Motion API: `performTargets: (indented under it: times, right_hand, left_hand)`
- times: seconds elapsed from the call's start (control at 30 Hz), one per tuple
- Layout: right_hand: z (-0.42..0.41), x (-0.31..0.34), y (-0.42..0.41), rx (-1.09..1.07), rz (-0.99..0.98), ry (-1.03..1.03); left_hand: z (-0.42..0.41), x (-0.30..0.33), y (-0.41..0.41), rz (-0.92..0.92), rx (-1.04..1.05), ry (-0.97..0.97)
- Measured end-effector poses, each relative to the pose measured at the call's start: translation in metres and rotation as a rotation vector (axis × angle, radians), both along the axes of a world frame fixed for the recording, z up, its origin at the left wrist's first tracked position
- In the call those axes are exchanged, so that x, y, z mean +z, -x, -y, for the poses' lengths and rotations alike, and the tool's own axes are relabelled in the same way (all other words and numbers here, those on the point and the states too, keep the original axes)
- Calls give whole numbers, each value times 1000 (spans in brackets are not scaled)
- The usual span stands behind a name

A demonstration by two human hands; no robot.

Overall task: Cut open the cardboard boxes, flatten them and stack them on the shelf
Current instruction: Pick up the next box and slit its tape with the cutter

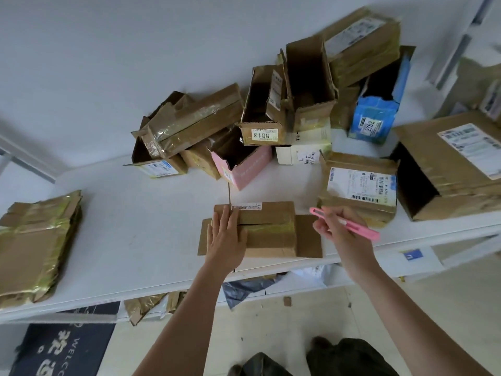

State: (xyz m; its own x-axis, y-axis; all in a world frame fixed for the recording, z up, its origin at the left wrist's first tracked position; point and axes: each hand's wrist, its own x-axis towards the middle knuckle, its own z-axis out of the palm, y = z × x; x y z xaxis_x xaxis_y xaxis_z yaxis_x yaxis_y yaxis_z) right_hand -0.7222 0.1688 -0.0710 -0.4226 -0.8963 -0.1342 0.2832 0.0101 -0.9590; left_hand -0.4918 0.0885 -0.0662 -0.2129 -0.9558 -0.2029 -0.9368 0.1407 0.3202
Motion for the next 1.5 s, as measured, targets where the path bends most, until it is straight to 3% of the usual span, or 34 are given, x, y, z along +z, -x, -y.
performTargets:
  times: [0.23, 0.47, 1.0, 1.13, 1.5]
  right_hand:
    - [5, -26, -17, -87, 45, -81]
    - [10, -32, -23, -84, -104, -50]
    - [-30, -29, -16, 142, -279, -53]
    - [-15, -30, -11, 114, -320, -51]
    - [3, -26, -21, -178, -92, -21]
  left_hand:
    - [6, -16, -7, 1, 32, -113]
    - [8, -18, -8, 10, 22, -128]
    - [9, -24, -9, 0, 2, -95]
    - [9, -22, -5, -3, 31, -110]
    - [9, -19, -8, -14, 12, -135]
